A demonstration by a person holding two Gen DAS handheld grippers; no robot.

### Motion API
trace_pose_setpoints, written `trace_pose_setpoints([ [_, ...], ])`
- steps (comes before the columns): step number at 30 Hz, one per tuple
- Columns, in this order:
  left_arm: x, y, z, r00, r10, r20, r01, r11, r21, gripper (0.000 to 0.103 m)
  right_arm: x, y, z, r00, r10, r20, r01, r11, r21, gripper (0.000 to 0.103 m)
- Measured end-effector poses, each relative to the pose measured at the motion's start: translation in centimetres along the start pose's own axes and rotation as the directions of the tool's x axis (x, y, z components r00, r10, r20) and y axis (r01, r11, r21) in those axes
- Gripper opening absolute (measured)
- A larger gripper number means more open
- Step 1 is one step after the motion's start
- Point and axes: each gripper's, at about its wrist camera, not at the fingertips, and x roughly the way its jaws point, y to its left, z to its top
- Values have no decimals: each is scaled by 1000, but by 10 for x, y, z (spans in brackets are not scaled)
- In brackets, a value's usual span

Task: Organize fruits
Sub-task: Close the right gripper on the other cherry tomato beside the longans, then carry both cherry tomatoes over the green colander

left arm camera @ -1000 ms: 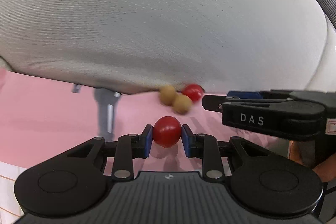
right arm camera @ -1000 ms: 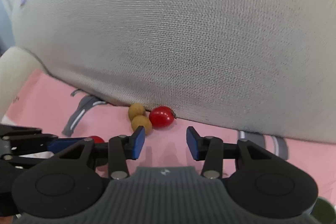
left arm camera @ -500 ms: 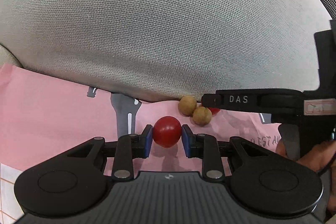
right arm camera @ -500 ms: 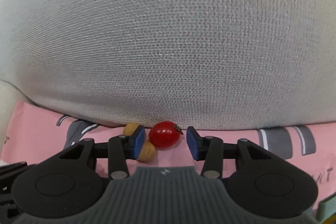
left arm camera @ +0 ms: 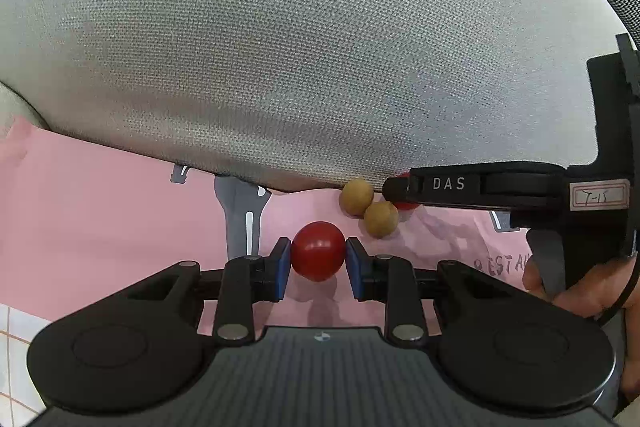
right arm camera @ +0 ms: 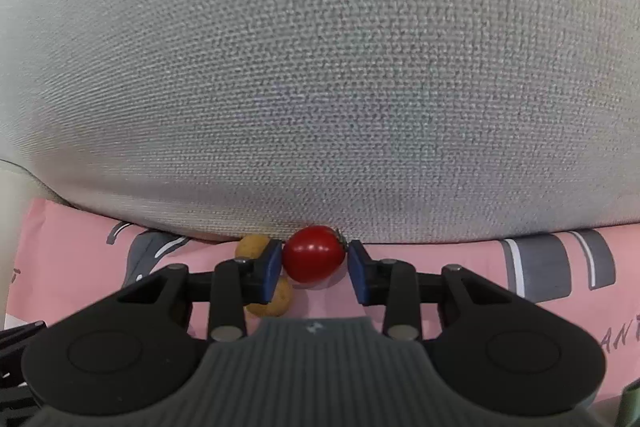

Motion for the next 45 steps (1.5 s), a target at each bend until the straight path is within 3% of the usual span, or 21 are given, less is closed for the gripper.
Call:
trace_pose_setpoints([
  [8, -25, -12, 1, 1000, 9, 20, -9, 1000, 26, 32, -44, 5, 0, 998, 2, 67, 2, 998, -63, 33],
  [19, -80, -41, -9, 997, 13, 70, -19, 997, 75, 32, -119, 5, -32, 990, 43, 133, -27, 992, -120, 33],
  [32, -135, -70, -36, 995, -36, 92, 29, 997, 78, 32, -194, -6, -103, 984, 65, 167, -40, 988, -147, 33],
  [45, -162, -117, -76, 993, -106, 51, 96, 980, 173, 32, -251, -33, -173, 981, 67, 181, -44, 991, -129, 33],
])
